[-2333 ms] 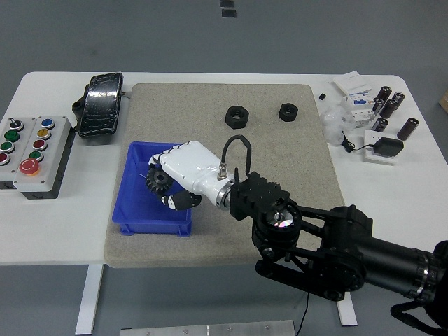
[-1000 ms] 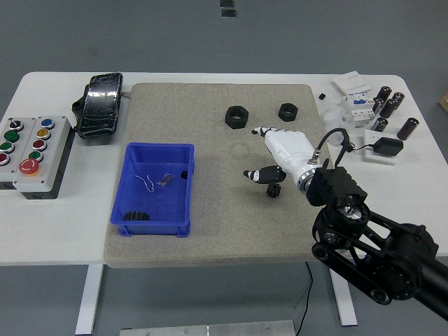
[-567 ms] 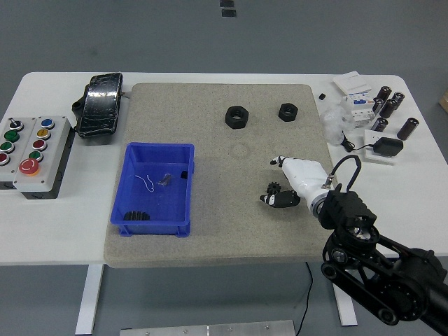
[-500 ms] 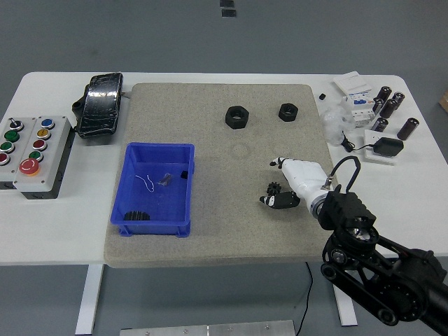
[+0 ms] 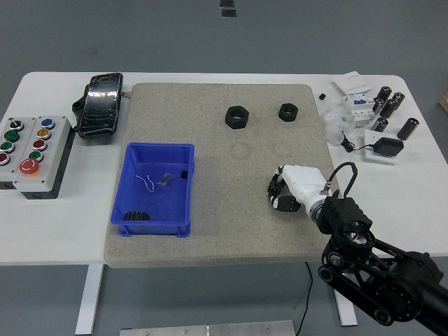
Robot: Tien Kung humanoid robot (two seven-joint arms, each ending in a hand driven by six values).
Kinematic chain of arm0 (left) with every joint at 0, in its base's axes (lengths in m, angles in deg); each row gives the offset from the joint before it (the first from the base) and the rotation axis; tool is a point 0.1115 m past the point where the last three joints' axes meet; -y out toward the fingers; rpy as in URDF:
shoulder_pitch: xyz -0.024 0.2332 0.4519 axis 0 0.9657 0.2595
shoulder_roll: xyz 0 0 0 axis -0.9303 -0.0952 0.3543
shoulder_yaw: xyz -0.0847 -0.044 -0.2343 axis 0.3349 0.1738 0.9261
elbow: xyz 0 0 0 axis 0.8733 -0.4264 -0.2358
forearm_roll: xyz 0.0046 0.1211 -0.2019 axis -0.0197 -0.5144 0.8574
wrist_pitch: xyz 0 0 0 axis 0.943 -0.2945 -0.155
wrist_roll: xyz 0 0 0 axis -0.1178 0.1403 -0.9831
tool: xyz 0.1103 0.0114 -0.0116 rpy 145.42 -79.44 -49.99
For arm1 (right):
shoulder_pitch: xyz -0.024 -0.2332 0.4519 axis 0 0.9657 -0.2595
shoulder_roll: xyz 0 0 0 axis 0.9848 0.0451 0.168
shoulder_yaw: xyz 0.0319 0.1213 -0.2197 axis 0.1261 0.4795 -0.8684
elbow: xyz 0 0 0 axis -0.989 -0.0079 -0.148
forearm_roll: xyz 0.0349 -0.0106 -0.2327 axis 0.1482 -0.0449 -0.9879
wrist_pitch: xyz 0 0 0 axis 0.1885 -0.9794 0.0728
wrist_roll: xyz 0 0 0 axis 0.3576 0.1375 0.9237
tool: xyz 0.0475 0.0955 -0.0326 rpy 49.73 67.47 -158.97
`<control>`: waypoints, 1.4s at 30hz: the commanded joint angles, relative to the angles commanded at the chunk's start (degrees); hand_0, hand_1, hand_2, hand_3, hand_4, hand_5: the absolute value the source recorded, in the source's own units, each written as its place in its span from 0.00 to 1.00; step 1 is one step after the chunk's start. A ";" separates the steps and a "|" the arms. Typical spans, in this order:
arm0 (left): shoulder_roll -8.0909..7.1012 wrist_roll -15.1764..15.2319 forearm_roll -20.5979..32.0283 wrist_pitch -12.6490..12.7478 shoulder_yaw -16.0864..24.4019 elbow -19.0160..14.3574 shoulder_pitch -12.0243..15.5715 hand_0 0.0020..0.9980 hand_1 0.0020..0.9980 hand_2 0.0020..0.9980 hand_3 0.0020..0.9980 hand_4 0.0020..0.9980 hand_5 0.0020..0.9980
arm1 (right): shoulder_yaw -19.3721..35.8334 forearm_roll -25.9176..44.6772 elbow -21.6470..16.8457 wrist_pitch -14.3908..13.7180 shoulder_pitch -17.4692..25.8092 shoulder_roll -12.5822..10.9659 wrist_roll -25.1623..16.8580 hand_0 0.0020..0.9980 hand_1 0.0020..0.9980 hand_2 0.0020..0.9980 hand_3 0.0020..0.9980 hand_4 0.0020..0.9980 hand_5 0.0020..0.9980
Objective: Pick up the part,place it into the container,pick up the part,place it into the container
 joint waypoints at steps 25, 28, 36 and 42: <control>0.18 -0.04 0.00 -0.11 -0.13 0.00 0.01 0.64 0.54 0.55 0.61 0.64 0.30 | -11.56 0.53 -5.14 -7.35 -11.84 4.67 -7.86 0.43 0.52 0.39 0.47 0.37 0.02; 0.14 -0.03 0.00 -0.17 -0.28 0.00 -0.16 0.64 0.54 0.55 0.61 0.64 0.31 | -15.55 0.52 -2.50 -8.65 -15.65 7.72 -9.05 0.56 0.63 0.60 0.55 0.27 0.06; 0.07 -0.30 0.00 -0.14 0.27 0.00 0.01 0.64 0.54 0.55 0.61 0.64 0.32 | -22.04 1.67 -0.04 -4.39 -20.29 9.99 -8.14 0.68 0.78 0.82 0.73 0.39 0.20; 0.11 -0.34 0.00 -0.20 0.30 0.00 -0.17 0.64 0.54 0.55 0.61 0.64 0.32 | -22.60 2.11 0.28 -1.35 -20.30 10.14 -6.28 0.75 0.87 0.92 0.90 0.60 0.23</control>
